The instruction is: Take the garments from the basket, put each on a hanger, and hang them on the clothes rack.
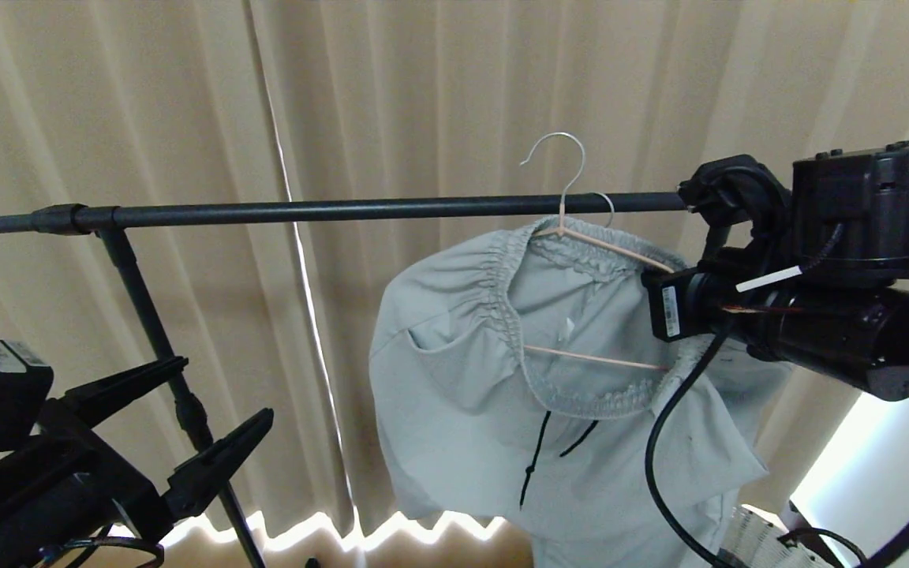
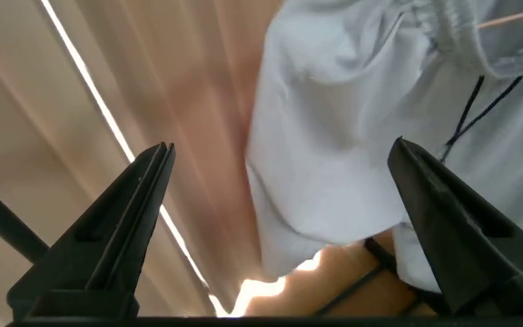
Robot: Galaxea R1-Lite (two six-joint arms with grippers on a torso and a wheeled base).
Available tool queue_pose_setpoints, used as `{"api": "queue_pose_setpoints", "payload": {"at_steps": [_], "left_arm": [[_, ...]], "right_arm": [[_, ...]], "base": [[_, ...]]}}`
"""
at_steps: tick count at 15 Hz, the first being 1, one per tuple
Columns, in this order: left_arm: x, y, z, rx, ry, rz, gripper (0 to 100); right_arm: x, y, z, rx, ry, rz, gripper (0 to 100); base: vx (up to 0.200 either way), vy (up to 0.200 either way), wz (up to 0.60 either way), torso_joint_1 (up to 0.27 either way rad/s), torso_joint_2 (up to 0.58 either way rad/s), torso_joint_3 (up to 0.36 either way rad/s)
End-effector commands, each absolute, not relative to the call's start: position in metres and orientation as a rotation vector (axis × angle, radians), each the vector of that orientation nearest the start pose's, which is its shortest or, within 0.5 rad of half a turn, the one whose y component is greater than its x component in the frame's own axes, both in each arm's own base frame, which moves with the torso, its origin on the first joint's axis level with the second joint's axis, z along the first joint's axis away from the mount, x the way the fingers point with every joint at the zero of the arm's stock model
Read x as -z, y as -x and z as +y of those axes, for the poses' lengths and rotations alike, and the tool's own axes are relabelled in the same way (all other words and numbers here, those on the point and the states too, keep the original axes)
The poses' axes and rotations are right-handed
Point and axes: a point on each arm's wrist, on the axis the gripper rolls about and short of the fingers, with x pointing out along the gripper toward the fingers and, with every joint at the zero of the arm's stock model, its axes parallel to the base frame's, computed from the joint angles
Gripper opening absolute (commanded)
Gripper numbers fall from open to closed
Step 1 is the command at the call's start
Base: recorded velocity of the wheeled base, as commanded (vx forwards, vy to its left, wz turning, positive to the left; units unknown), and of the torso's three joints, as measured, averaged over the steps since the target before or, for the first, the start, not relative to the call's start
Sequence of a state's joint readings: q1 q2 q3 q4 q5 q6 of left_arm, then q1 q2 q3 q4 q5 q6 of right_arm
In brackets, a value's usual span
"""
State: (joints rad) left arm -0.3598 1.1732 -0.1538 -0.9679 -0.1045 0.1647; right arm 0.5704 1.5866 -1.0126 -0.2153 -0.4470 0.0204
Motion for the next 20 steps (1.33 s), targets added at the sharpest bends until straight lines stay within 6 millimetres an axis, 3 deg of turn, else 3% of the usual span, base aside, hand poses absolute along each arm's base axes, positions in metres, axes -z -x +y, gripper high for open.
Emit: {"api": "queue_pose_setpoints", "payload": {"at_steps": [1,5,16,20], "left_arm": [[-0.165,-0.128,-0.051,0.465,-0.174,-0.010,100],[-0.166,-0.126,-0.050,0.464,-0.187,-0.020,100],[-0.166,-0.125,-0.050,0.465,-0.186,-0.024,100],[-0.166,-0.125,-0.050,0.465,-0.186,-0.024,100]], "right_arm": [[-0.226,-0.261,0.155,-0.101,0.171,0.333,0],[-0.220,-0.276,0.163,-0.012,0.226,0.361,0],[-0.221,-0.268,0.188,-0.077,0.293,0.426,0],[-0.225,-0.280,0.193,0.031,0.302,0.392,0]], "base": [[0.000,0.000,0.00,0.000,0.00,0.000],[0.000,0.000,0.00,0.000,0.00,0.000],[0.000,0.000,0.00,0.000,0.00,0.000],[0.000,0.000,0.00,0.000,0.00,0.000]]}}
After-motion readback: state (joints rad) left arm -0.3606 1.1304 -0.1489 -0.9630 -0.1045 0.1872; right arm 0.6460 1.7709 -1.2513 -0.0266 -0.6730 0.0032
